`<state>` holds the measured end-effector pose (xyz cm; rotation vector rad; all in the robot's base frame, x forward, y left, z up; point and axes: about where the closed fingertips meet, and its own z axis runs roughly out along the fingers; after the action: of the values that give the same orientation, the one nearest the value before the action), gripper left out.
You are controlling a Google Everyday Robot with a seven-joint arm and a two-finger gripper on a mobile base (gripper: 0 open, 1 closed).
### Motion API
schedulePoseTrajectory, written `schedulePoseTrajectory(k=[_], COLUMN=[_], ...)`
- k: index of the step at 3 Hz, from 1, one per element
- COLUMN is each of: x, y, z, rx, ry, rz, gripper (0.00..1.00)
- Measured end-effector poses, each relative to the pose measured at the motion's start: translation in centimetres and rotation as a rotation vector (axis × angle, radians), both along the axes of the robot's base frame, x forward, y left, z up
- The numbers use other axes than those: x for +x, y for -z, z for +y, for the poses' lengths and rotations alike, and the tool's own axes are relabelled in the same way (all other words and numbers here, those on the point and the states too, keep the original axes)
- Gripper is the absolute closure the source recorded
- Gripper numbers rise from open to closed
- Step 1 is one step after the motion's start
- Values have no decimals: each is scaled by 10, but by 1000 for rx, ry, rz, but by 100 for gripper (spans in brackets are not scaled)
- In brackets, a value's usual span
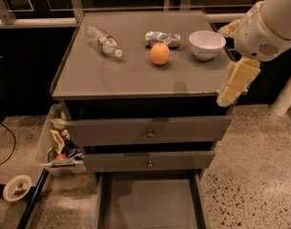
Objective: Place orange into bottom drawer
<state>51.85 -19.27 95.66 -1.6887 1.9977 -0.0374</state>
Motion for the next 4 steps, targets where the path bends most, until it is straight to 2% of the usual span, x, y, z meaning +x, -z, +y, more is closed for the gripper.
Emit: schedulePoseTrajectory(k=[1,2,4], x=[44,90,92], y=[9,30,36], z=[14,26,28], rx=[99,184,204], ry=[-90,-170,-150], rz=[-60,-80,-81], gripper=[0,0,0])
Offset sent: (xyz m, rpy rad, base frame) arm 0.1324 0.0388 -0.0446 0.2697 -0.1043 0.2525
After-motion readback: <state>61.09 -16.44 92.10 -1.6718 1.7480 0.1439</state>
